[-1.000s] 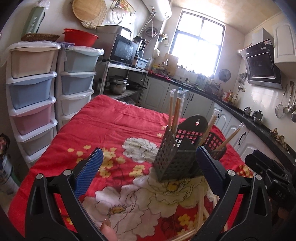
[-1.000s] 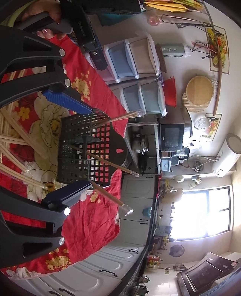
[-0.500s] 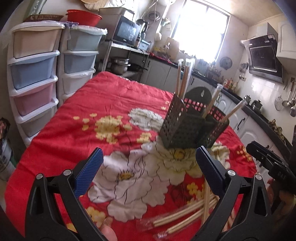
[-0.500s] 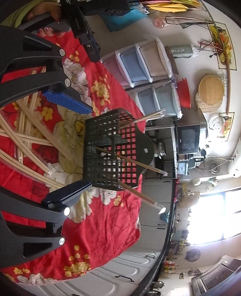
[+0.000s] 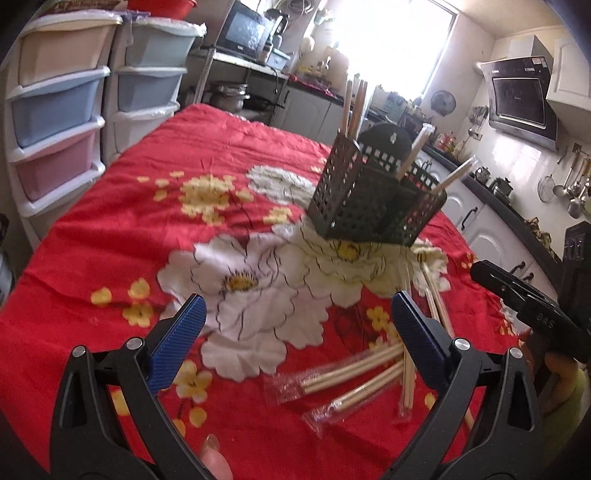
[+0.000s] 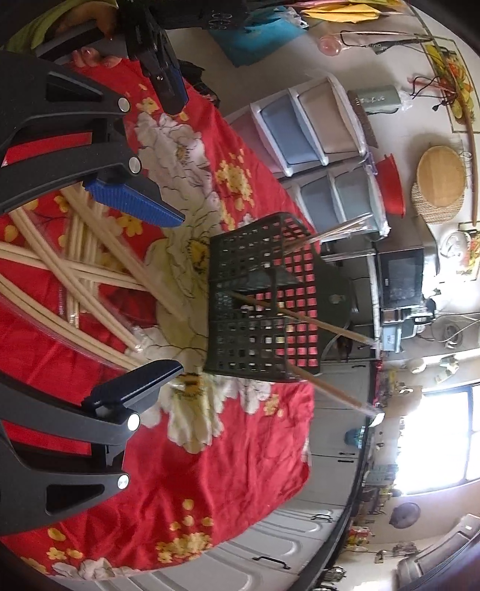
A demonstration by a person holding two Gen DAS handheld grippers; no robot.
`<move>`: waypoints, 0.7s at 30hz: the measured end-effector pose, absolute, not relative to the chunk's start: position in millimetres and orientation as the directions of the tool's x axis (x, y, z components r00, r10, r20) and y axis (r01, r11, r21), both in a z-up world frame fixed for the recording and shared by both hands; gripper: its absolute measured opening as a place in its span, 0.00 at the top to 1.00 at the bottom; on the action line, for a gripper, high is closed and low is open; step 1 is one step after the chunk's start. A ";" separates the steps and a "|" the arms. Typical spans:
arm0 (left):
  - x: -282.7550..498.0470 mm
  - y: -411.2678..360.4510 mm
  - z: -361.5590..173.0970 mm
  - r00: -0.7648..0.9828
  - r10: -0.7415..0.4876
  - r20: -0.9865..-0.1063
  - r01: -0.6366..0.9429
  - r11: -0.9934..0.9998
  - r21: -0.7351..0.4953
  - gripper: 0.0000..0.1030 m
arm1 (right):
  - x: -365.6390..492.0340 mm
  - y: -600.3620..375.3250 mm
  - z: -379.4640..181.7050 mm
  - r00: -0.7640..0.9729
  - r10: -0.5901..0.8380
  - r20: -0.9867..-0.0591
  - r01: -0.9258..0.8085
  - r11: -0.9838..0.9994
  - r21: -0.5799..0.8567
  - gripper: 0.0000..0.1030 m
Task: Organize utensils
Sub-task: 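Withdraw both grippers and move them down toward the chopstick pile, then close the left gripper on a chopstick while the right gripper grasps another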
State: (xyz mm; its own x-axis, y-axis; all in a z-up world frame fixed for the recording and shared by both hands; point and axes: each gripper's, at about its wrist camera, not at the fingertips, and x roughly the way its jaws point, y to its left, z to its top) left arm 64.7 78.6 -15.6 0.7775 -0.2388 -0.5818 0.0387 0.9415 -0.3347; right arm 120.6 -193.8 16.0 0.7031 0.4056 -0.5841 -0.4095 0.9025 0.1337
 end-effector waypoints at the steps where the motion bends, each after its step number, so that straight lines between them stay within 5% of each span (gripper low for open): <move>1: 64.5 78.5 -18.2 0.770 -0.248 -0.587 0.042 0.939 -0.342 0.11 | 120.7 -194.4 13.4 0.697 0.406 -0.591 -0.408 0.902 0.138 0.31; 21: 52.2 78.1 -43.3 0.648 -0.350 -0.676 0.023 0.897 -0.441 0.22 | 141.1 -201.9 -25.1 0.584 0.377 -0.719 -0.339 0.918 0.205 0.57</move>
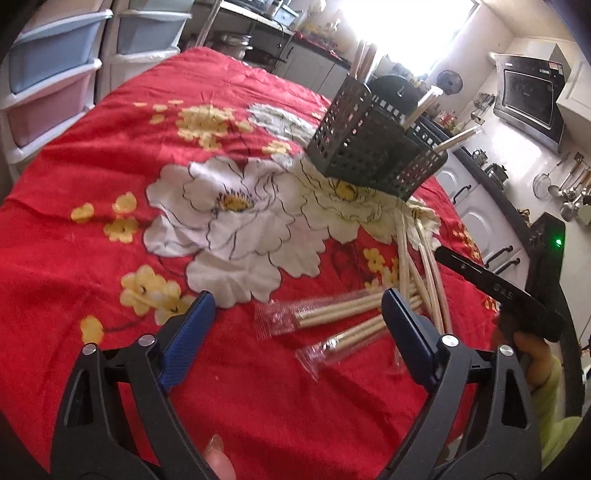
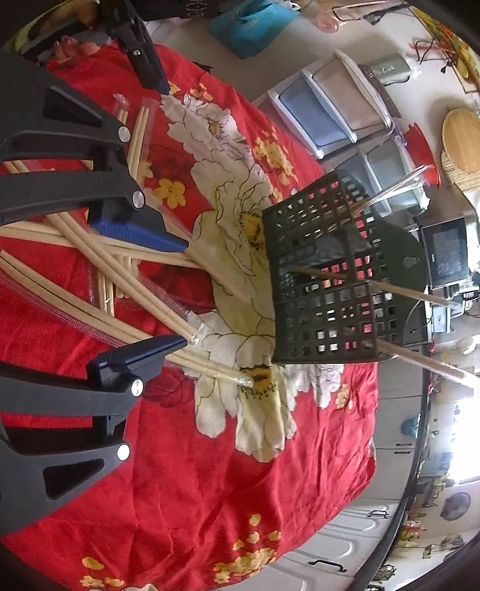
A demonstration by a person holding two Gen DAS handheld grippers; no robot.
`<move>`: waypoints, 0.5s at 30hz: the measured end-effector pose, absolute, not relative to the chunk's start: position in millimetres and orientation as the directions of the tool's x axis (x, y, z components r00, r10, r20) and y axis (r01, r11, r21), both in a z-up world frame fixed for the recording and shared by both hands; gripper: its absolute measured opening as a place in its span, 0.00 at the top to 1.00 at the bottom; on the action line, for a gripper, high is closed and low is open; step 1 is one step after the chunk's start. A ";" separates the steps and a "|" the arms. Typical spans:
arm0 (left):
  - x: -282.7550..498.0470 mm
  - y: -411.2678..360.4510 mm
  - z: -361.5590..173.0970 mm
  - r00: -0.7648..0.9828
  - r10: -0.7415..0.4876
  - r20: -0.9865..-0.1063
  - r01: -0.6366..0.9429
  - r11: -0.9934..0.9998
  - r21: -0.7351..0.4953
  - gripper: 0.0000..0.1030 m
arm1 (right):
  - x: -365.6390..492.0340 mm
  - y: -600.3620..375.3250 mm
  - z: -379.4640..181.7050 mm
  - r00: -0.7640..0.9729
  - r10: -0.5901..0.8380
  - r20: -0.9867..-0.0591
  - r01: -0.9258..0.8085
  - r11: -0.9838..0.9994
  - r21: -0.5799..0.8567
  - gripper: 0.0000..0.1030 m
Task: Organize utensils
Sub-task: 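Close the left gripper on a chopstick while the right gripper grasps another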
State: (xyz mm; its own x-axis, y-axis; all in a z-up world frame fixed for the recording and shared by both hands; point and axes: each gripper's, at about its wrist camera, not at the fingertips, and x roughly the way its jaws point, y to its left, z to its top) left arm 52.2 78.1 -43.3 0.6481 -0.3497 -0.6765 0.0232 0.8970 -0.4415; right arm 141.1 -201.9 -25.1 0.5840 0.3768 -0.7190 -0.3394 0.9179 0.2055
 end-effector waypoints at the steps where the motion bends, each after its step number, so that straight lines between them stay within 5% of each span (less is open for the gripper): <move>1: 51.4 77.5 -44.0 0.642 -0.358 -0.678 0.025 0.894 -0.448 0.25 | 141.6 -202.2 -25.8 0.583 0.376 -0.720 -0.337 0.918 0.208 0.57; 8: 52.9 75.1 -53.1 0.602 -0.406 -0.688 0.020 0.869 -0.495 0.39 | 144.4 -200.9 -30.4 0.566 0.370 -0.737 -0.330 0.921 0.209 0.60; 15: 60.7 76.0 -56.6 0.605 -0.413 -0.681 0.006 0.857 -0.515 0.65 | 151.9 -201.9 -38.2 0.534 0.370 -0.760 -0.306 0.923 0.234 0.67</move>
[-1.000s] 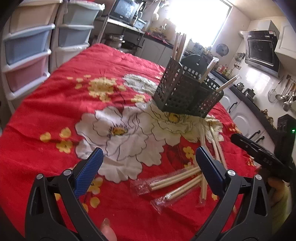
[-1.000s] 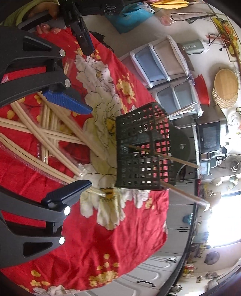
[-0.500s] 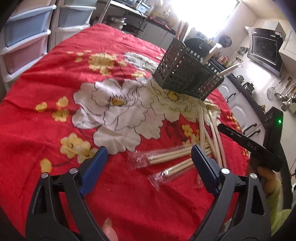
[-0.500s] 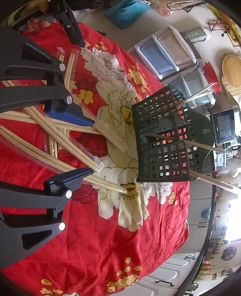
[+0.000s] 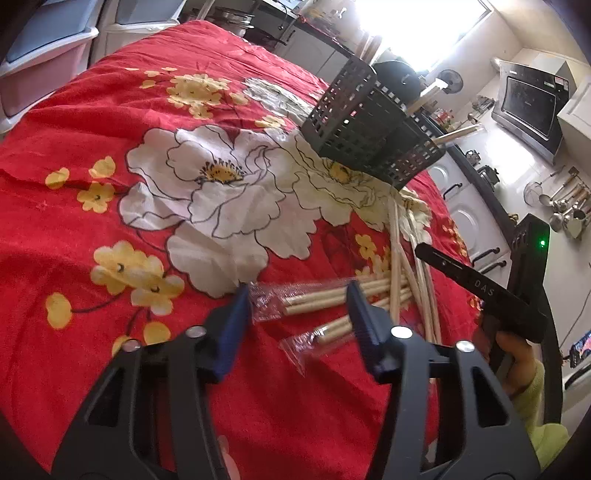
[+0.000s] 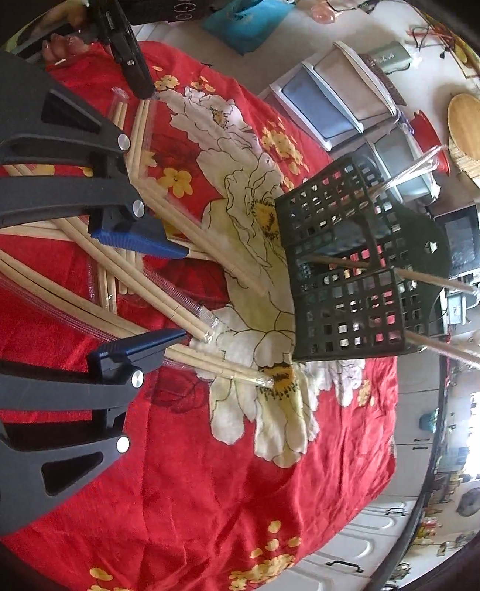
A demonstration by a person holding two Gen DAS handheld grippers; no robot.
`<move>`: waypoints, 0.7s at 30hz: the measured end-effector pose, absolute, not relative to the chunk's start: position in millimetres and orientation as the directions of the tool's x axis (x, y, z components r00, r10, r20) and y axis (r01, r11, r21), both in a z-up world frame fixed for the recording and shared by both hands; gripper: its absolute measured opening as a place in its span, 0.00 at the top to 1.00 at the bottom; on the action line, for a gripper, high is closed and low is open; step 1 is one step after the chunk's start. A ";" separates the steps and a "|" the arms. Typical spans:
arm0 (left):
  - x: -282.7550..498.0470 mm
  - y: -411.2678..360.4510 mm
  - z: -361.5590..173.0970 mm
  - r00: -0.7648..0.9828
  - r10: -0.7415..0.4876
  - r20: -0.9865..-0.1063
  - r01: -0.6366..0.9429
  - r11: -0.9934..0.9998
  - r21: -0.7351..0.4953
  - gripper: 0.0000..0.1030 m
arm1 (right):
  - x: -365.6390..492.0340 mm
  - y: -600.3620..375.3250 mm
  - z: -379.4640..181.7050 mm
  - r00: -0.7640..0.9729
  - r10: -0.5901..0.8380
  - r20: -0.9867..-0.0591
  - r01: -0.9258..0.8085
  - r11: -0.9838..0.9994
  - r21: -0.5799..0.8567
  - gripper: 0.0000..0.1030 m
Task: Organize utensils
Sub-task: 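Close the left gripper on a chopstick while the right gripper grasps another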
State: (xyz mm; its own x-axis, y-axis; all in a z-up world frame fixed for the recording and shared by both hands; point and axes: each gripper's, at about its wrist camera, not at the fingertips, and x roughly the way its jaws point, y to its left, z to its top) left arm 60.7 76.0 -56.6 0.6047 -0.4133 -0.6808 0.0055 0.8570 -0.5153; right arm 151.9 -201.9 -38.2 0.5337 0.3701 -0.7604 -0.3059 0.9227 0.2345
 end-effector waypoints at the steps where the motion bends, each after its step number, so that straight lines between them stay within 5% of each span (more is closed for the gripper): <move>1: 62.1 76.6 -57.1 0.607 -0.409 -0.681 0.001 0.857 -0.515 0.71 | 153.2 -202.0 -39.1 0.528 0.373 -0.763 -0.302 0.922 0.241 0.68; 14: 76.4 75.7 -60.6 0.612 -0.420 -0.670 0.004 0.849 -0.528 0.77 | 180.5 -203.2 -49.4 0.474 0.393 -0.788 -0.219 0.919 0.327 0.73; 21: 81.0 79.6 -64.6 0.606 -0.437 -0.665 0.009 0.840 -0.543 0.96 | 193.4 -203.2 -55.3 0.457 0.410 -0.789 -0.195 0.912 0.360 0.79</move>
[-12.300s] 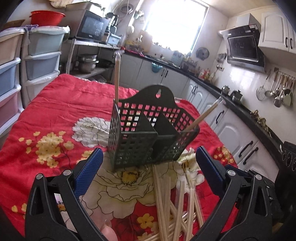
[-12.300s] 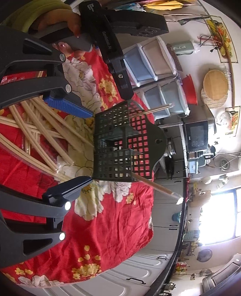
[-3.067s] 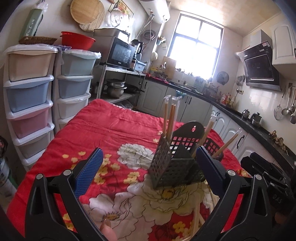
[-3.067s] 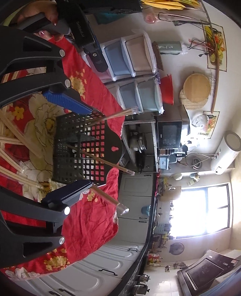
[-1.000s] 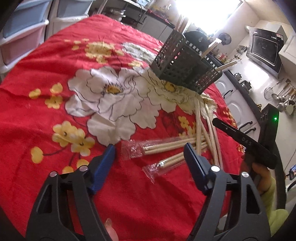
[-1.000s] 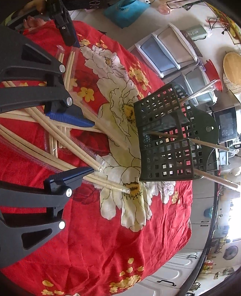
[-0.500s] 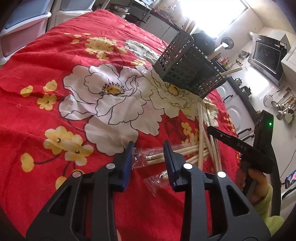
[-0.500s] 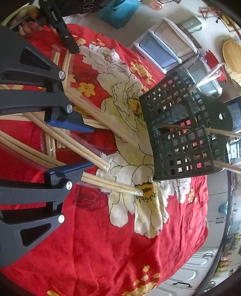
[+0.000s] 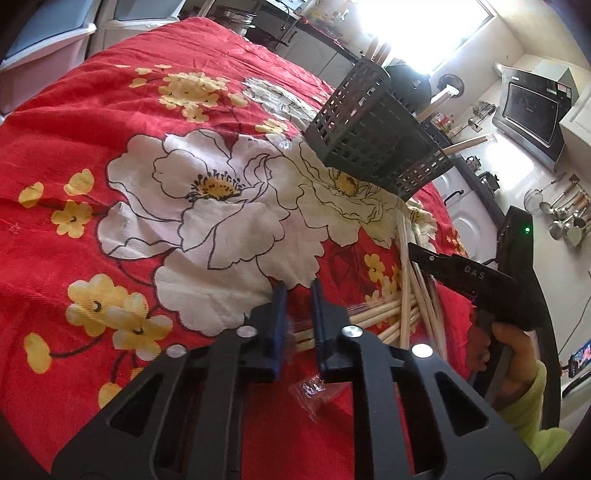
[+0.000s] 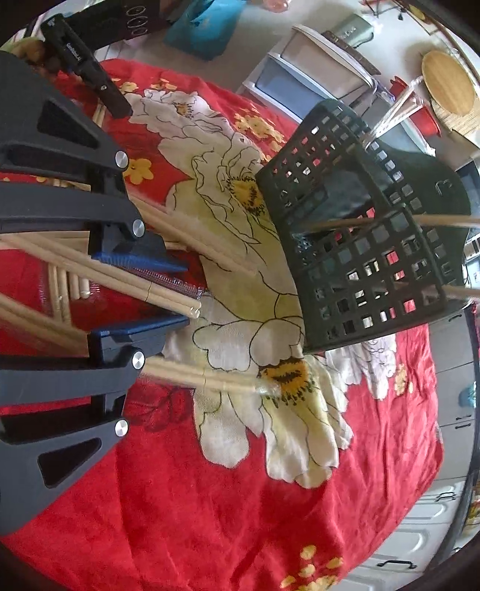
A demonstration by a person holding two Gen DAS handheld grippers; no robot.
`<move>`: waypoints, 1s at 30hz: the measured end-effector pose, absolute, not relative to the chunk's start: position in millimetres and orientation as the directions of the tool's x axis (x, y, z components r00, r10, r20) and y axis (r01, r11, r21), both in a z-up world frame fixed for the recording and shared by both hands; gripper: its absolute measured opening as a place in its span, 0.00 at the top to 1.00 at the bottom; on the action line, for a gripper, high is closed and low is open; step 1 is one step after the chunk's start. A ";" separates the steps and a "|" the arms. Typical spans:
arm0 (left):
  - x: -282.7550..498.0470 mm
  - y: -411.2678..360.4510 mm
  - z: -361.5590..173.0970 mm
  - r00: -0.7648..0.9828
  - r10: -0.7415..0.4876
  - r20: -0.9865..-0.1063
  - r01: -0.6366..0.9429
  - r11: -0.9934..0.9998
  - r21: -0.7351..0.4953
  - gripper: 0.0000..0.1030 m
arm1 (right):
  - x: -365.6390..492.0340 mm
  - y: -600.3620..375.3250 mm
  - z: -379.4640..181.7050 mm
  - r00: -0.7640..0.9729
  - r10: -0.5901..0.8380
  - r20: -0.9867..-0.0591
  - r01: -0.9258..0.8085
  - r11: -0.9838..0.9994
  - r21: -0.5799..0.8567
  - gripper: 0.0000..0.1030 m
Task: Organize utensils
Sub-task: 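Close the left gripper on a chopstick while the right gripper grasps another, then lift both held chopsticks upright and carry them above the caddy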
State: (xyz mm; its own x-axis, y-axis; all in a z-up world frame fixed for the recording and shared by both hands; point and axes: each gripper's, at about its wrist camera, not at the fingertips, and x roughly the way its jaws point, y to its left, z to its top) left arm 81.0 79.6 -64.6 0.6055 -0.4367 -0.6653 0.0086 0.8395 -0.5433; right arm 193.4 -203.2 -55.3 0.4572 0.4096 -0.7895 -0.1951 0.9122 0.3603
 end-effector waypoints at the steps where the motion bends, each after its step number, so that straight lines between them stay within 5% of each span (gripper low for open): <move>1: 81.5 80.9 -65.6 0.605 -0.446 -0.659 0.010 0.832 -0.555 0.98 | 194.9 -203.4 -55.4 0.458 0.409 -0.789 -0.194 0.913 0.360 0.81; 14: 86.4 91.6 -42.2 0.645 -0.510 -0.569 0.055 0.773 -0.632 1.00 | 190.9 -232.9 -27.2 0.543 0.525 -0.655 -0.170 0.833 0.527 0.90; 30: 110.5 80.6 48.3 0.723 -0.542 -0.429 0.215 0.766 -0.606 1.00 | 159.6 -220.5 66.2 0.681 0.586 -0.439 -0.382 0.796 0.469 0.94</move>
State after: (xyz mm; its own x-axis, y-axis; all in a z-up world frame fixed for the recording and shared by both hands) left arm 110.5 80.6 48.3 0.7226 -0.5422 -0.4289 0.2146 0.7656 -0.6064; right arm 159.6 -220.5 66.2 0.6813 0.5857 -0.4390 -0.3823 0.7962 0.4690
